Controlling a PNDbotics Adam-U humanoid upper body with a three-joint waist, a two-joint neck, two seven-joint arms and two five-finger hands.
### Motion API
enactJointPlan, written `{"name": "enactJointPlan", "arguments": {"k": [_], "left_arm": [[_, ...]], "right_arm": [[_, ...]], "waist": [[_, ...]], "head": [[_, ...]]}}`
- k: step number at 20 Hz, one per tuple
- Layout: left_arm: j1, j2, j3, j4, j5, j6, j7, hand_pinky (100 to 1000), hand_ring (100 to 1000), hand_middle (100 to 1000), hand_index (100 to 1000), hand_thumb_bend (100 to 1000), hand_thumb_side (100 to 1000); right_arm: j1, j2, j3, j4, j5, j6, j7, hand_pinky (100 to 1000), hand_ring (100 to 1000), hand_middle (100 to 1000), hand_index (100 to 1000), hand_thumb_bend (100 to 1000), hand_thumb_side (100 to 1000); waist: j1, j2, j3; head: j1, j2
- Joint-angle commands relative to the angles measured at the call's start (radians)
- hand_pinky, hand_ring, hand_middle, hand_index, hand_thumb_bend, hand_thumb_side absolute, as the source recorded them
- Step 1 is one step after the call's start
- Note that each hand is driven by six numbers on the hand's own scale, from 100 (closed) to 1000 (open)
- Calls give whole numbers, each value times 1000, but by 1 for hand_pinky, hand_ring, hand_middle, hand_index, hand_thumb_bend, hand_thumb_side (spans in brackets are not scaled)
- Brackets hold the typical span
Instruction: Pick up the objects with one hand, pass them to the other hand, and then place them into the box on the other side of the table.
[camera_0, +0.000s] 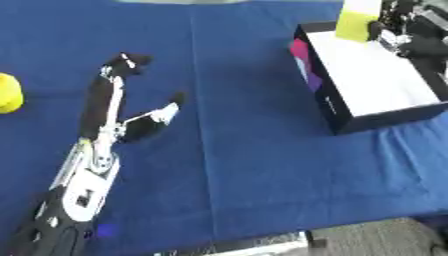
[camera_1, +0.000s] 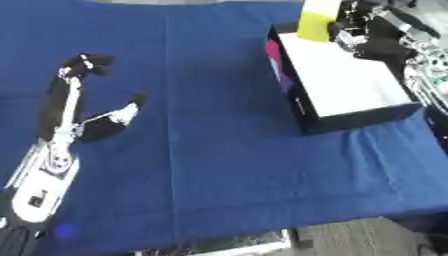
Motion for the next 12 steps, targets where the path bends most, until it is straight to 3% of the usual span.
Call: {"name": "enactJointPlan", "arguments": {"k": [1,10,12], "left_arm": [[-15,11,6,-25,4,4,3,791,636,666,780,530,470],[-14,17,6,-21,2,4,1,790,636,667,780,530,475],[-14,19,8,-20,3,5,3,790,636,667,780,527,478]], "right_arm": [[10,-49,-34,20,12,-12,-22,787,1000,591,751,100,297],[56,-34,-52,49,99,-54,-94,794,1000,618,774,100,261],[68,-26,-56,48,126,-59,-111,829,1000,745,905,100,238]], "waist": [[11,-29,-1],[9,-29,1],[8,-29,2]], "head": [[-4,-1],[-3,-1],[-2,-1]]}}
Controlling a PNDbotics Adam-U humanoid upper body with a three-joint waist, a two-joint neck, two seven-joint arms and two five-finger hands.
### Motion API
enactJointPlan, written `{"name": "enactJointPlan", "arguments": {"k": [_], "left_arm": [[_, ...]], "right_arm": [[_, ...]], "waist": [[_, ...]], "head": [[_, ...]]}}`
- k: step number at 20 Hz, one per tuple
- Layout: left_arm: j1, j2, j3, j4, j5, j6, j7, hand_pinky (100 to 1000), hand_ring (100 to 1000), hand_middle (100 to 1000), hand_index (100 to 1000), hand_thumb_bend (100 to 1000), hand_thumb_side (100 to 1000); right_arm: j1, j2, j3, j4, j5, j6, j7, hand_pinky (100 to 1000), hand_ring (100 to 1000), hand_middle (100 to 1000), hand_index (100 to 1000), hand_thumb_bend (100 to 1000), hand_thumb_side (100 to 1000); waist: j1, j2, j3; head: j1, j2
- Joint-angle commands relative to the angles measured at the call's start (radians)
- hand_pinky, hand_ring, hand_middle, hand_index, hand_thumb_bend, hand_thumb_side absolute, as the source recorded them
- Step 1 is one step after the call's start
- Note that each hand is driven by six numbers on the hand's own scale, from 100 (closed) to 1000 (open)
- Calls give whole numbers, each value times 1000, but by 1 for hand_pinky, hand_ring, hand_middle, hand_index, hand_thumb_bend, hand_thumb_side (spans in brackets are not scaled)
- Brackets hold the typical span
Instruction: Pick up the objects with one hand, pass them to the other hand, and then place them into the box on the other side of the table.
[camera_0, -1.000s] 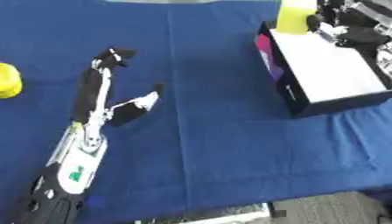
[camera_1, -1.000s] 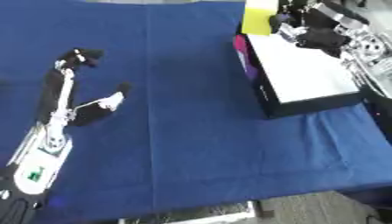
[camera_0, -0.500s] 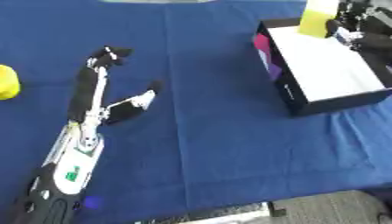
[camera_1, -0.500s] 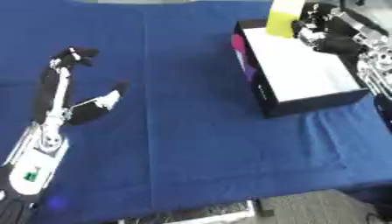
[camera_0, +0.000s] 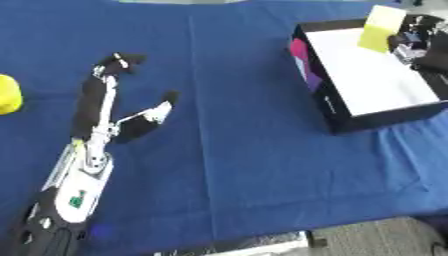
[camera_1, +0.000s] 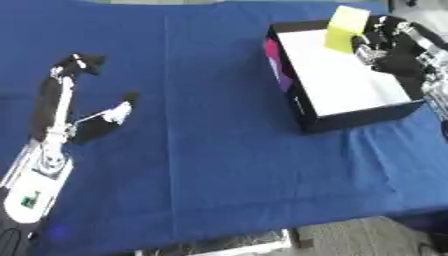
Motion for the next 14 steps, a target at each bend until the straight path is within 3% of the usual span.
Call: {"name": "enactJointPlan", "arguments": {"k": [1,2,7,14], "left_arm": [[-14,10,8,-15,3,4,4,790,636,668,781,528,479],[-13,10,9,-14,3,4,5,790,636,668,781,529,481],[-14,12,10,-11,3,5,6,790,637,669,782,534,484],[-14,11,9,-10,2,5,7,789,637,669,784,534,484]], "right_arm": [[9,-23,-24,-4,45,-9,-26,845,1000,784,951,100,238],[12,-20,-26,-7,59,-13,-30,872,1000,845,1000,100,232],[27,-9,-30,-15,140,-32,-26,961,1000,975,1000,100,219],[25,-3,-41,-9,195,-19,-46,996,1000,1000,1000,100,198]], "waist": [[7,-29,0],[7,-29,1],[6,-29,4],[6,-28,7]], "head": [[0,-1],[0,-1],[-1,-1],[-1,-1]]}}
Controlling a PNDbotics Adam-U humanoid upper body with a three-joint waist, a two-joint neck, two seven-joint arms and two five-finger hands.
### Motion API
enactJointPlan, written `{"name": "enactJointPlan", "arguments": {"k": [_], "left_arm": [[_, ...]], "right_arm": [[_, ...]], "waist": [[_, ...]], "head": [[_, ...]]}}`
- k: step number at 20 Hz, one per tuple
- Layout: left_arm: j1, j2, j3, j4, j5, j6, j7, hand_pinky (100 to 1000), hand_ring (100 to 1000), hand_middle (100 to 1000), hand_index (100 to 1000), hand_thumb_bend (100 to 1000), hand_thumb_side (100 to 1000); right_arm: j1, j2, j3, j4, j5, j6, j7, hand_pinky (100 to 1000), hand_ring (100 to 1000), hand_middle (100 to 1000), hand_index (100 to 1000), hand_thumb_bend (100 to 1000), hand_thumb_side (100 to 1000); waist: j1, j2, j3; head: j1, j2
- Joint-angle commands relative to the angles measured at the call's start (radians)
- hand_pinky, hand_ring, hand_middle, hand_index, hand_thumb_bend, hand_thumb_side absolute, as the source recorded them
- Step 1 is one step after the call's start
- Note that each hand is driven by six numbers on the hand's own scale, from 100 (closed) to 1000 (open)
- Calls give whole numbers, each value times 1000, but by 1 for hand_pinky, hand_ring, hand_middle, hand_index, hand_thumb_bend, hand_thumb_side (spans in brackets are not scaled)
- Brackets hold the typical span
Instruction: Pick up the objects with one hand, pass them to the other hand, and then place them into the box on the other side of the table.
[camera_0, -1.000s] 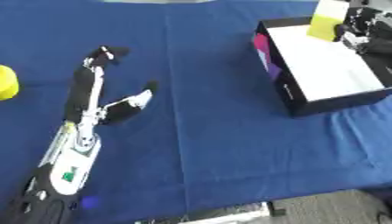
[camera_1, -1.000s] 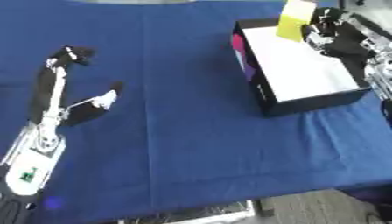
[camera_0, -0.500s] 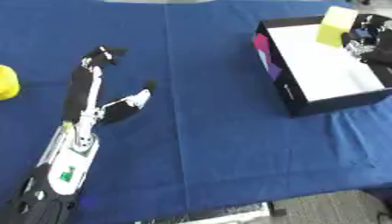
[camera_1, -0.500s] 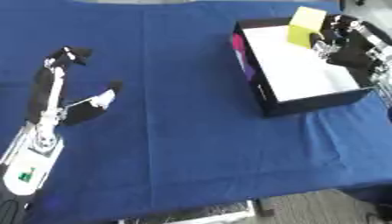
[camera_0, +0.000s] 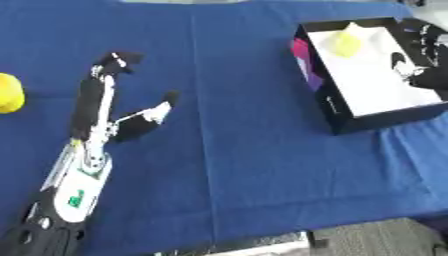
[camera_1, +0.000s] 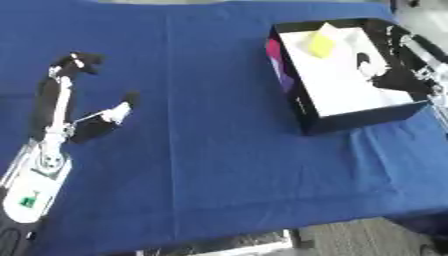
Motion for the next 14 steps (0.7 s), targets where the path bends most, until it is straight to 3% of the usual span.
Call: {"name": "enactJointPlan", "arguments": {"k": [1,2,4,5,14], "left_arm": [[-14,11,4,-11,2,1,3,789,637,669,784,533,484],[-14,11,4,-10,2,2,4,789,637,669,784,533,484],[-13,12,6,-11,2,2,5,789,637,669,784,533,483],[-14,13,6,-12,3,2,5,789,637,669,784,534,481],[-21,36,13,-43,18,19,-9,788,638,665,787,529,486]], "right_arm": [[-7,-27,-22,-14,6,7,-27,993,1000,1000,1000,100,200],[-8,-27,-23,-21,-4,9,-36,992,1000,1000,1000,100,201],[-15,-26,-32,-52,-38,1,-55,983,1000,1000,1000,100,420],[-19,-23,-36,-78,-68,-11,-59,982,1000,1000,1000,100,470],[-2,5,-94,-274,-450,-67,-33,985,1000,1000,1000,100,470]], "waist": [[6,-28,0],[6,-28,0],[6,-29,0],[7,-29,0],[9,-32,7]], "head": [[1,-1],[4,-1],[27,-1],[40,-1],[112,-9]]}}
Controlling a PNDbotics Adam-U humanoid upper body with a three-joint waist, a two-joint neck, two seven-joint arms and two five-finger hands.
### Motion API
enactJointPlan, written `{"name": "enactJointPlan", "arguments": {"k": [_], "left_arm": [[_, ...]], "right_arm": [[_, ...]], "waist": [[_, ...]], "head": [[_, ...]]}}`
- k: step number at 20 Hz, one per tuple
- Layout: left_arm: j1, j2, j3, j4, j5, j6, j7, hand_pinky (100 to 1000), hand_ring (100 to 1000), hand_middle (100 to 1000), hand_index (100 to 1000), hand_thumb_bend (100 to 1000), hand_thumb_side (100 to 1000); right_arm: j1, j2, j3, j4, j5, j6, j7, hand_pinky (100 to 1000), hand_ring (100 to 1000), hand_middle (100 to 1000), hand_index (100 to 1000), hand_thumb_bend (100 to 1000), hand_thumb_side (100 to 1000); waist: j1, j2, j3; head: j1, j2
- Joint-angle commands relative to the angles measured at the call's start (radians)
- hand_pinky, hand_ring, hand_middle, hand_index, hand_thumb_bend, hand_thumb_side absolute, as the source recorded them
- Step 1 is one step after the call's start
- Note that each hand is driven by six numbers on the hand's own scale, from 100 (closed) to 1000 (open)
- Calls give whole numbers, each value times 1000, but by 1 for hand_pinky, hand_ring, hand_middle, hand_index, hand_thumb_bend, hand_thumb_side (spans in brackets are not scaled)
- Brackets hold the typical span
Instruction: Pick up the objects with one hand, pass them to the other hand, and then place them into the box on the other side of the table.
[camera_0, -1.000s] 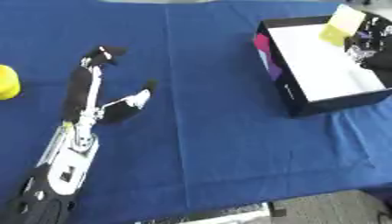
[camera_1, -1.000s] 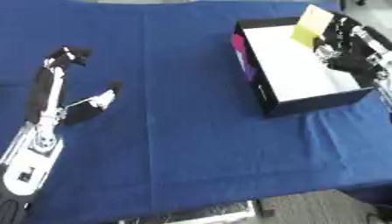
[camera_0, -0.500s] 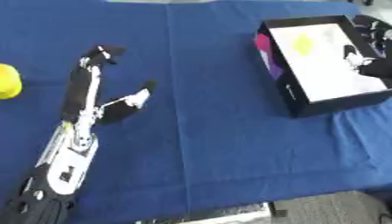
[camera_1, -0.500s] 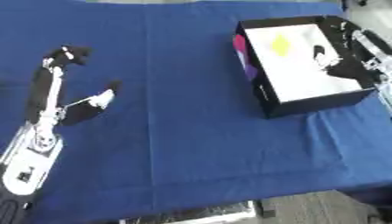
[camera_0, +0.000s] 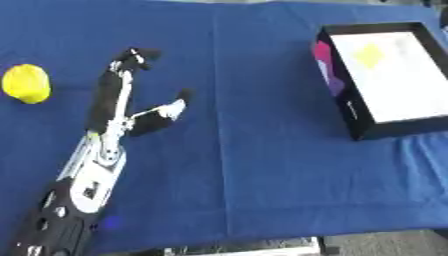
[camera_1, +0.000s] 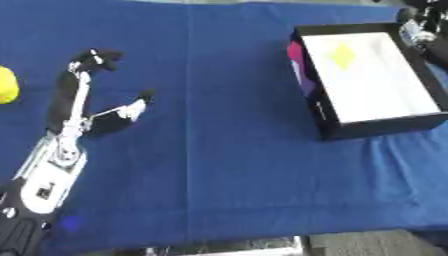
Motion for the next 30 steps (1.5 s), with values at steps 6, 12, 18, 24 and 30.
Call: {"name": "enactJointPlan", "arguments": {"k": [6,12,18,24,30], "left_arm": [[-36,57,20,-98,34,89,-79,808,662,684,795,446,477],[-59,107,45,-180,46,192,-196,821,689,711,811,412,488],[-97,174,86,-207,52,296,-307,834,714,729,822,411,545],[-153,289,115,-173,7,383,-515,853,751,745,844,491,566],[-185,391,147,-78,-14,444,-650,857,767,752,851,522,593]], "right_arm": [[33,-6,-66,-169,-200,-37,14,971,1000,1000,1000,100,470],[66,-8,-77,-220,-207,-44,-20,967,1000,1000,1000,100,470],[85,-8,-84,-225,-182,-34,-49,958,1000,1000,1000,100,470],[111,-15,-85,-212,-136,-34,-58,958,1000,1000,1000,100,470],[124,-14,-86,-204,-117,-40,-56,957,1000,1000,1000,100,470]], "waist": [[19,-39,7],[31,-52,19],[45,-69,32],[60,-84,43],[64,-88,45]], "head": [[82,-13],[87,-8],[61,-1],[60,-1],[68,-1]]}}
